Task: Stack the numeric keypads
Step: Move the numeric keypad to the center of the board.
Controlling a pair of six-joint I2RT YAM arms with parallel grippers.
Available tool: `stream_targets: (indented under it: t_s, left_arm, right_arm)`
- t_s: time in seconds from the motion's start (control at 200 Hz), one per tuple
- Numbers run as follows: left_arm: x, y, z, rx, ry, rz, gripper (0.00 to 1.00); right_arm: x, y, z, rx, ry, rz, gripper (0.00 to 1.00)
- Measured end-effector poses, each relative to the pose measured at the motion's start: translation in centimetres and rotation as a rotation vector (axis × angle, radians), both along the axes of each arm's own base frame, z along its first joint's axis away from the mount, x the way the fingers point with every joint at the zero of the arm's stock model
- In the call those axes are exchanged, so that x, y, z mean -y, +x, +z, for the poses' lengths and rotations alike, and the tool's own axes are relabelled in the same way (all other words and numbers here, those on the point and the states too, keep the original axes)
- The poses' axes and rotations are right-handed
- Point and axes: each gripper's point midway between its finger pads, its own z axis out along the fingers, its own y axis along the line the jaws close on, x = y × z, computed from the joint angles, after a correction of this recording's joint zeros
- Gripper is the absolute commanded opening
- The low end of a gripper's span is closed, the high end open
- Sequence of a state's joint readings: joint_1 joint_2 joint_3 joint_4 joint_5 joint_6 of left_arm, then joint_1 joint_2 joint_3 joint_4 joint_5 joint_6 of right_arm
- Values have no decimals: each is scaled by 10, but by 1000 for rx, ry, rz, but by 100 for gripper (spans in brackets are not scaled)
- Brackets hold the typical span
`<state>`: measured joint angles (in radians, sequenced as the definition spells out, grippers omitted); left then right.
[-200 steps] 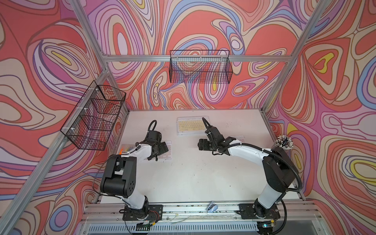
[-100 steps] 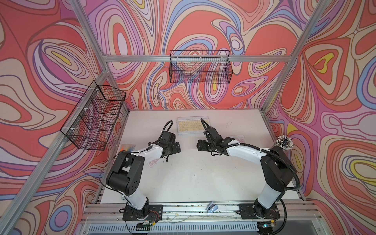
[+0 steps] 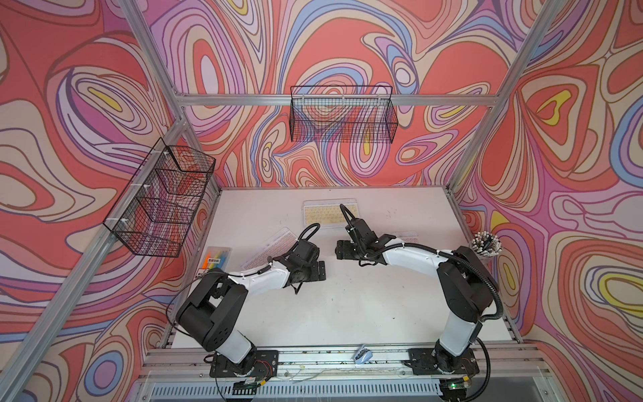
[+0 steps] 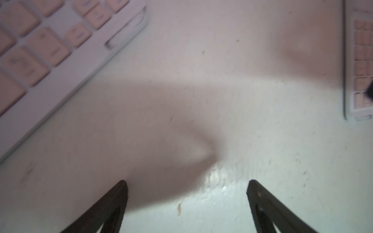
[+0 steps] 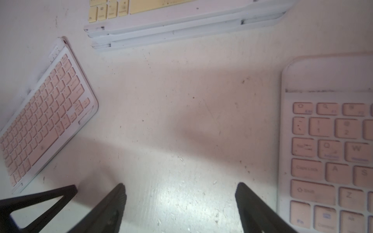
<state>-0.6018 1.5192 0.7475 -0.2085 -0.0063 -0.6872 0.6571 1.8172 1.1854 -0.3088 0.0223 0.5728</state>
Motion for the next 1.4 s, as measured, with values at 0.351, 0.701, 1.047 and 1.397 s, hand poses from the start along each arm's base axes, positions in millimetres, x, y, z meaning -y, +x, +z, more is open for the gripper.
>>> stream_targets:
  t_s: [0.351,0.701,1.047,1.397]
  left_arm:
    - [-96,16,68,171,24,422,100]
    - [-198,10,78,209,62,787,100]
    - [-222,12,46,100,74,864,100]
    - [-216,22,15,24,39,850,100]
  right_arm:
    - [-54,39,0,19,56,134,88]
    - [-106,69,-13,19,131,235,88]
    - [-148,85,-30,8,139,297,84]
    - [-166,75,-24,-27,204,350,82]
